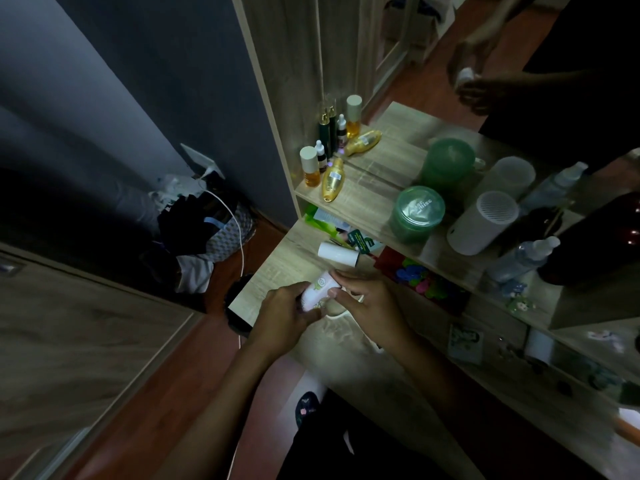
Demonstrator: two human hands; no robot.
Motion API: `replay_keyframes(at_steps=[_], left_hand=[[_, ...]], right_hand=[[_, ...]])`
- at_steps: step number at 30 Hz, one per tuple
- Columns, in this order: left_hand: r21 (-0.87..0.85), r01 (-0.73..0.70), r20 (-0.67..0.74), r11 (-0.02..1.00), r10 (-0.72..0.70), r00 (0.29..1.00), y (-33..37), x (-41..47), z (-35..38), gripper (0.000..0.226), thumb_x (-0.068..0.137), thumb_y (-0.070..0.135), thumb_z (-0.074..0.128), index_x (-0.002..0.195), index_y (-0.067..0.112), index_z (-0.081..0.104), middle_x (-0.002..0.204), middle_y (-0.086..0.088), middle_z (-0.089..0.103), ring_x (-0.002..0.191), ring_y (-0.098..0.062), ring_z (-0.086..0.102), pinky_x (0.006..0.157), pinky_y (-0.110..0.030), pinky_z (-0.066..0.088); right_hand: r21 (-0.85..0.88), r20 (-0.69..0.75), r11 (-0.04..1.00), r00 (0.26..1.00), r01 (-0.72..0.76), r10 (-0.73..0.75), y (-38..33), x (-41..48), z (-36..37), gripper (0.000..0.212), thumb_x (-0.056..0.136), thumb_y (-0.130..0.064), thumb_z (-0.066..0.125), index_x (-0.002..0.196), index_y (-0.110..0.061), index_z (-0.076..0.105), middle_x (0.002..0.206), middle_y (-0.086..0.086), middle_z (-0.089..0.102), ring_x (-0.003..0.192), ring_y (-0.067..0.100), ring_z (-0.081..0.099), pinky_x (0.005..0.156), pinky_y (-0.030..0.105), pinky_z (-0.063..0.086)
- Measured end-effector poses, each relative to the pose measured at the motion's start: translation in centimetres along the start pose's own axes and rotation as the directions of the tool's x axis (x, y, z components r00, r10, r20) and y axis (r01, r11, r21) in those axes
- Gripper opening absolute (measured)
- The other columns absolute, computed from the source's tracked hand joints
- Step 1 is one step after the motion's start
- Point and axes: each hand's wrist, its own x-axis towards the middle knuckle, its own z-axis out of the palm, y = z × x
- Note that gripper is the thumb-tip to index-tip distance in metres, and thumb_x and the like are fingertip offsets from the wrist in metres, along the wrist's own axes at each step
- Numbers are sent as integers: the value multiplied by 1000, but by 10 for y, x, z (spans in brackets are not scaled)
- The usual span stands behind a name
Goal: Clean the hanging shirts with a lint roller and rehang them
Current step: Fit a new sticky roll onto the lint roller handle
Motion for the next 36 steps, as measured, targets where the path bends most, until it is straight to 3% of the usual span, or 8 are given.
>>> replay_keyframes(at_steps=[5, 9, 14, 17, 21, 26, 31, 36], left_hand=[[-37, 26, -28, 999, -27, 999, 2, 0, 0, 22, 71, 29, 82, 91, 21, 76, 57, 12, 61, 54, -3, 56, 54, -19, 40], [-47, 33, -46, 998, -35, 998, -6, 0, 4, 29, 68, 30, 83, 95, 23, 75, 71, 9, 71, 63, -7, 65, 59, -27, 50], [116, -70, -87, 991, 80, 993, -12, 4, 7, 34, 60, 25, 76, 93, 20, 72, 80, 4, 70, 71, -16, 65, 63, -33, 53], [197, -117, -56, 974, 130, 990, -15, 8, 7, 45, 57, 27, 72, 102, 20, 71, 90, -1, 71, 81, -22, 66, 69, -36, 54], [215, -139, -37, 967, 150, 988, -14, 15, 9, 64, 58, 21, 83, 120, 18, 67, 107, -3, 71, 93, -22, 68, 78, -43, 56], [101, -89, -43, 991, 94, 995, -14, 27, 14, 93, 61, 18, 90, 143, 14, 46, 127, 3, 59, 106, -13, 58, 87, -32, 50], [119, 119, -18, 986, -118, 993, -44, 50, 30, 57, 73, 18, 84, 126, 14, 61, 117, -4, 67, 101, -22, 64, 84, -28, 49], [185, 157, 67, 970, -172, 983, -65, 62, 70, 51, 78, 26, 79, 124, 16, 62, 117, -8, 66, 102, -26, 64, 86, -38, 53]], right_hand=[[18, 20, 997, 997, -73, 73, 5, 9, -4, 31, 86, -19, 73, 117, -19, 72, 108, -15, 72, 103, 3, 67, 83, 32, 58], [102, 32, 985, 990, -139, 137, 7, 8, -3, 27, 83, -18, 75, 110, -20, 74, 104, -11, 75, 101, 5, 69, 82, 30, 58], [271, -2, 924, 959, -271, 282, 10, 6, 2, 10, 84, -20, 76, 93, -21, 75, 90, 0, 77, 88, 15, 73, 78, 33, 60], [405, 0, 828, 905, -389, 425, 11, 4, 7, 7, 85, -18, 75, 88, -13, 72, 89, 8, 76, 85, 23, 74, 74, 36, 62], [613, 90, 617, 819, -493, 566, 18, 0, 9, 26, 86, -19, 73, 106, -2, 69, 106, 16, 73, 95, 24, 73, 80, 34, 59], [784, 9, 451, 733, -428, 681, 30, -8, 7, 27, 88, -16, 69, 113, -6, 67, 114, 14, 70, 107, 28, 69, 84, 33, 57], [760, -105, 474, 636, -445, 765, 47, -13, -12, 38, 97, -10, 56, 132, 6, 50, 137, 26, 52, 127, 39, 53, 89, 33, 54], [790, -154, 454, 584, -412, 797, 62, -23, -21, 21, 95, -12, 58, 115, -7, 62, 130, 21, 58, 111, 26, 64, 85, 31, 56]])
